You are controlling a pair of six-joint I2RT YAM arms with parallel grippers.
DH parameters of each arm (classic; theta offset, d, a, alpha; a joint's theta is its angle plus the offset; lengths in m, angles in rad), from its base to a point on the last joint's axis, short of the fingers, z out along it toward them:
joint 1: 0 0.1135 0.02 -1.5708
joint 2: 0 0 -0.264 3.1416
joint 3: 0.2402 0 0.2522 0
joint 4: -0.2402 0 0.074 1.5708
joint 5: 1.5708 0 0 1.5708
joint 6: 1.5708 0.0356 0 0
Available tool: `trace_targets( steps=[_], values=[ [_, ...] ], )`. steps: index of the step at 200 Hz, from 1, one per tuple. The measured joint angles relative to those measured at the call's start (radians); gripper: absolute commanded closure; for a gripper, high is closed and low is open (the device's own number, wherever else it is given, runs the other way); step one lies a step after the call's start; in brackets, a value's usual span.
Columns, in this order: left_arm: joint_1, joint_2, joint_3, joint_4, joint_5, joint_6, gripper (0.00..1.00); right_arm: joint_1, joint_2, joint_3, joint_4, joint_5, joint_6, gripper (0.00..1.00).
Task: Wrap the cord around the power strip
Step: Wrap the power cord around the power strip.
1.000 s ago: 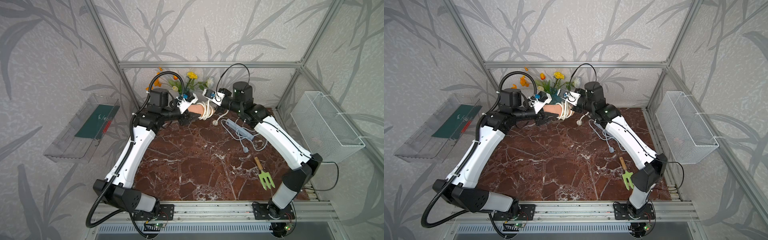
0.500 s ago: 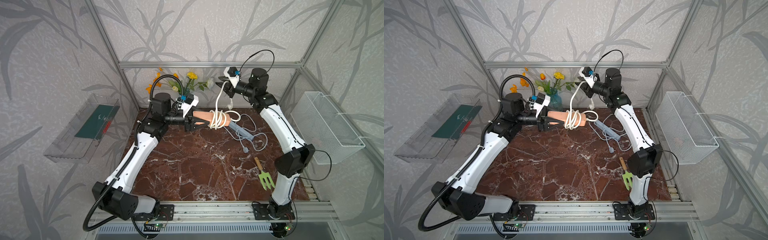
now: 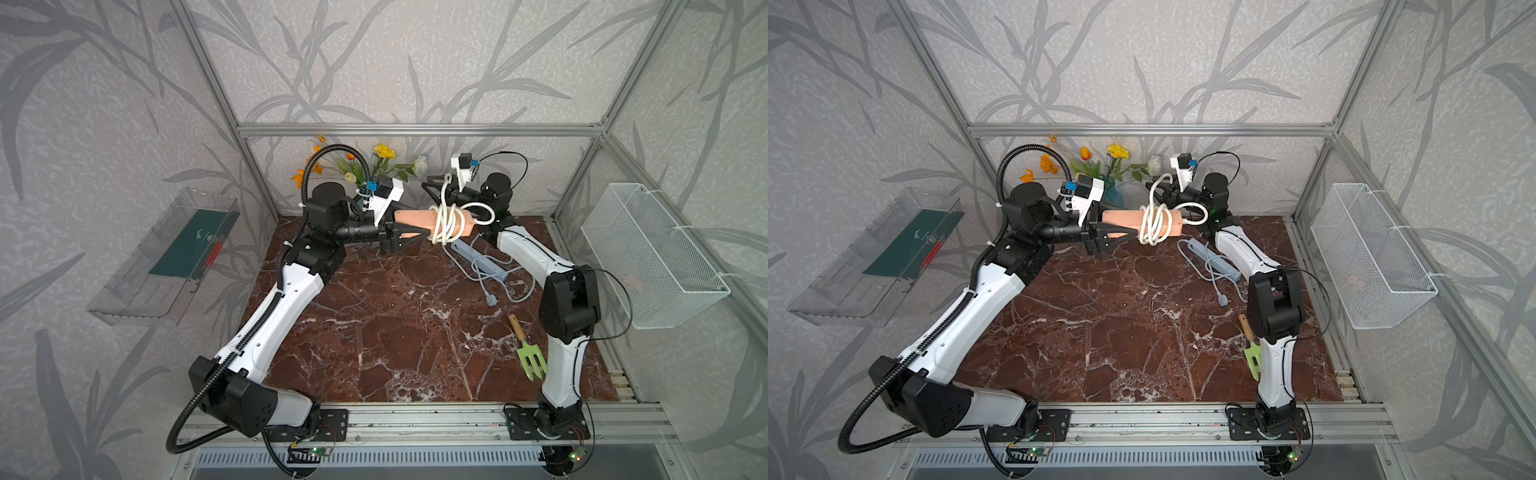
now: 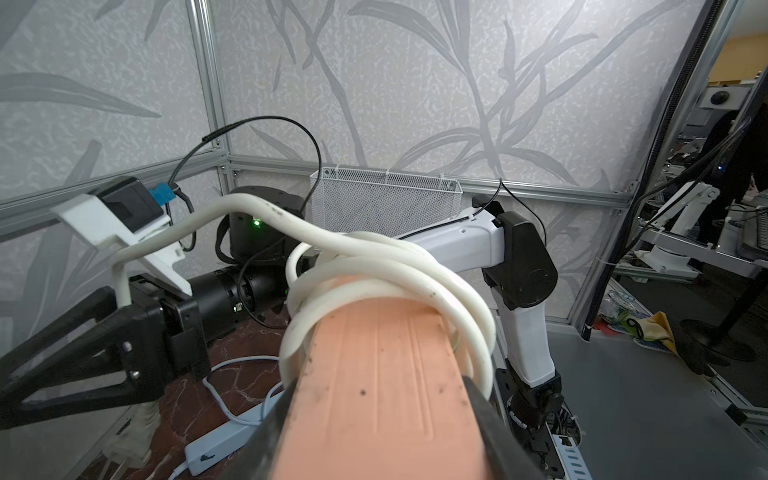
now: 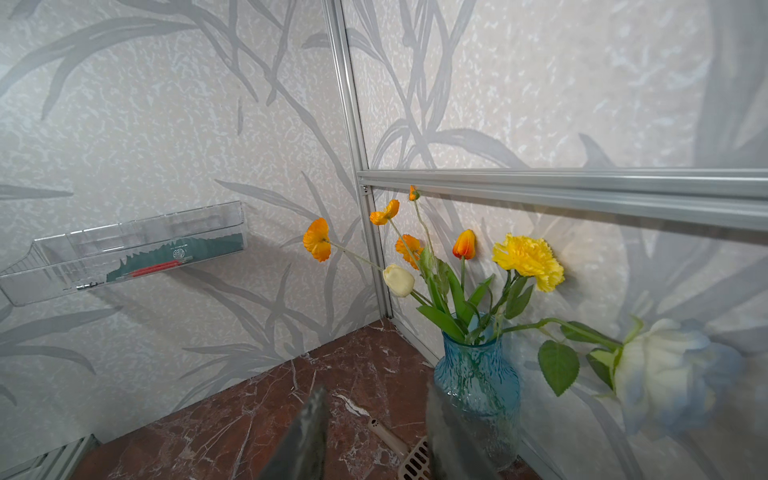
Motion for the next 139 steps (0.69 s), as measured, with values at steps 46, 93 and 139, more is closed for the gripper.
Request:
trace_targets(
  steps=[46, 93, 139],
  values=[
    [-0.001, 0.000, 0.012, 0.018, -0.043, -0.010, 1.00, 0.007, 0.000, -0.108, 0.150, 0.053, 0.106, 0.54],
    [-0.005, 0.000, 0.013, 0.014, -0.053, 0.001, 1.00, 0.008, -0.002, -0.170, 0.209, 0.080, 0.144, 0.41],
    [-0.005, 0.000, 0.013, 0.008, -0.058, 0.015, 1.00, 0.008, -0.018, -0.204, 0.207, 0.096, 0.149, 0.33]
  ],
)
